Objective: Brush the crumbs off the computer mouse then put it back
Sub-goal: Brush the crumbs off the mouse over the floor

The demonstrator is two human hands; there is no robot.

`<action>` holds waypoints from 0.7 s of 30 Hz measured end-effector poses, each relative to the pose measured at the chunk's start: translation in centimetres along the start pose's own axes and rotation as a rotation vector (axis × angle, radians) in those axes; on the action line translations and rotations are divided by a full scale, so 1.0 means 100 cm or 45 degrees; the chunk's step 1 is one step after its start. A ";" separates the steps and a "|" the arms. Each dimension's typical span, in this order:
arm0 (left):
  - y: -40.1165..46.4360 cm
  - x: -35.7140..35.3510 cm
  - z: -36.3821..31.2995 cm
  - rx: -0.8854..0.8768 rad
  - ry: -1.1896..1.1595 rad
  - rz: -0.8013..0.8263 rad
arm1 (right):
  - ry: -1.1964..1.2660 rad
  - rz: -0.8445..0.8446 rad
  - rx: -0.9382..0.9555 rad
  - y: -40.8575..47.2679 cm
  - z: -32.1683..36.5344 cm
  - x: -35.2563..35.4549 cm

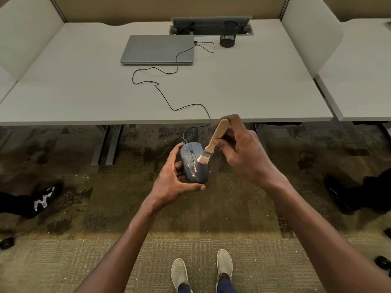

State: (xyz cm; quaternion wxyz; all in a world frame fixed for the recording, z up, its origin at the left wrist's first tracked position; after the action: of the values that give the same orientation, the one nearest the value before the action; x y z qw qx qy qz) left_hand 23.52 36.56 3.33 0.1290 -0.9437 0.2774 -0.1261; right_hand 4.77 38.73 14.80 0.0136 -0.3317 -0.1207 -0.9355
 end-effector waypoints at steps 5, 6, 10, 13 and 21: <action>0.000 -0.004 0.002 -0.007 -0.002 0.076 | -0.082 -0.018 0.050 0.020 0.001 0.004; 0.000 -0.005 0.003 -0.009 -0.002 0.092 | -0.099 -0.011 0.052 0.024 0.001 0.003; 0.000 -0.008 0.004 -0.022 0.008 0.124 | -0.139 -0.037 0.080 0.030 0.002 0.005; 0.002 -0.006 0.005 -0.031 -0.009 0.106 | -0.108 -0.063 0.075 0.026 0.004 0.011; 0.007 -0.004 0.004 -0.066 -0.025 0.123 | -0.051 0.187 0.040 0.015 0.014 0.010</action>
State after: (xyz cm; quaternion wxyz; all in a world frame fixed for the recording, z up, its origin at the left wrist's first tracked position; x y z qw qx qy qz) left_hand 22.93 36.27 2.62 0.1132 -0.9334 0.3246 -0.1033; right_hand 5.01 37.62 16.80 0.0850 -0.3580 -0.1108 -0.9232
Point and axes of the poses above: each hand's wrist, its own y-axis towards the middle knuckle, its own x-axis out of the back of the hand, z = x × y, the point moved 6 cm from there along y, towards the middle knuckle, and after that the axes turned 5 degrees about z, right-handed, at the moved point
